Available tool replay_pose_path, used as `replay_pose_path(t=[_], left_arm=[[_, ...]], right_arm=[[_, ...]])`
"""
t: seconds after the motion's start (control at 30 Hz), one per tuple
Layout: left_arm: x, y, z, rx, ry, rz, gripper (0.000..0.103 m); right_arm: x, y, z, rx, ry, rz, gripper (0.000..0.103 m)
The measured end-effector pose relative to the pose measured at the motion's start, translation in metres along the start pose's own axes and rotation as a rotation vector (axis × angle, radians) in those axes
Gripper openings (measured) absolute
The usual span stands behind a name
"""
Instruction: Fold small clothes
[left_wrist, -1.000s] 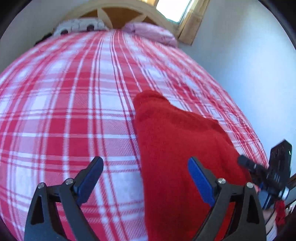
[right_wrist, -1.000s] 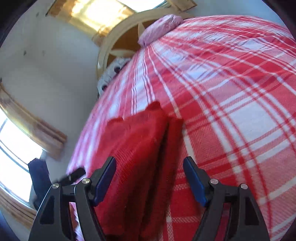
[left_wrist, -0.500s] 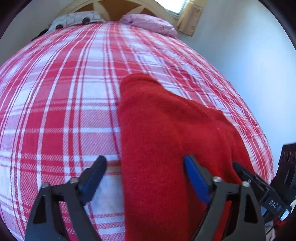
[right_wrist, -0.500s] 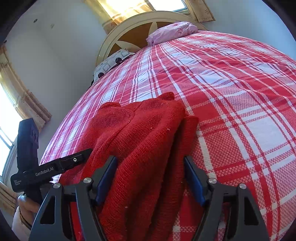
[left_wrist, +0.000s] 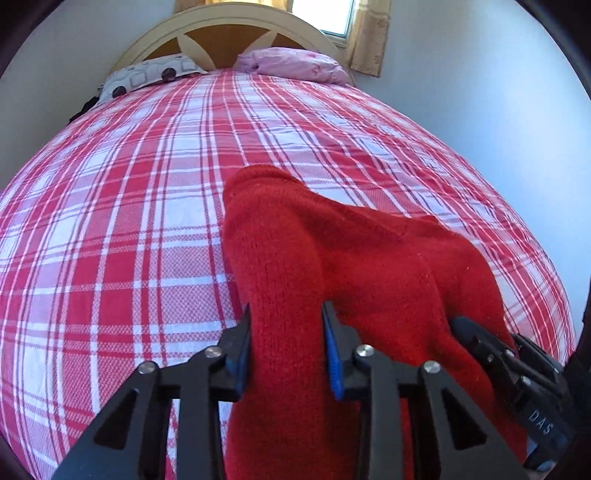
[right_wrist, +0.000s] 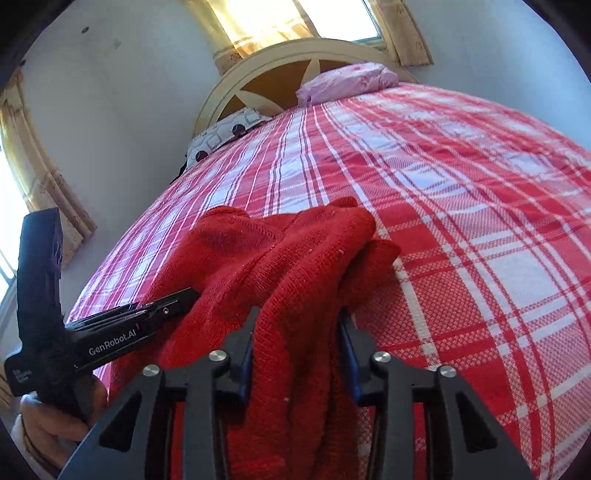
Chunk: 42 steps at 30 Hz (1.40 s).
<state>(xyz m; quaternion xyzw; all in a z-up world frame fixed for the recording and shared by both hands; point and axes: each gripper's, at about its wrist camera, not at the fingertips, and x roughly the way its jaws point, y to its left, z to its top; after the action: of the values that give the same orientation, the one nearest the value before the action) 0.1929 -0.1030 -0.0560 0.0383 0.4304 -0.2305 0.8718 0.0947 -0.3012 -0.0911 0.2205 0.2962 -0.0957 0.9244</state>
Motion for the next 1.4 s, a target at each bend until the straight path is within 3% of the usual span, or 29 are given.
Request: replay_pose_path(t=[0.27, 0.73, 1.4], left_arm=[[-0.023, -0.005, -0.006, 0.008, -0.03, 0.073, 0.033], [-0.059, 0.02, -0.025, -0.033, -0.055, 0.116, 0.033], [-0.101, 0.125, -0.04, -0.142, -0.093, 0.23, 0.033]], right_arm=[[-0.019, 0.014, 0.001, -0.017, -0.05, -0.019, 0.028], [-0.04, 0.059, -0.014, -0.049, -0.08, 0.011, 0.027], [-0.008, 0.17, -0.022, -0.141, -0.037, 0.147, 0.025]])
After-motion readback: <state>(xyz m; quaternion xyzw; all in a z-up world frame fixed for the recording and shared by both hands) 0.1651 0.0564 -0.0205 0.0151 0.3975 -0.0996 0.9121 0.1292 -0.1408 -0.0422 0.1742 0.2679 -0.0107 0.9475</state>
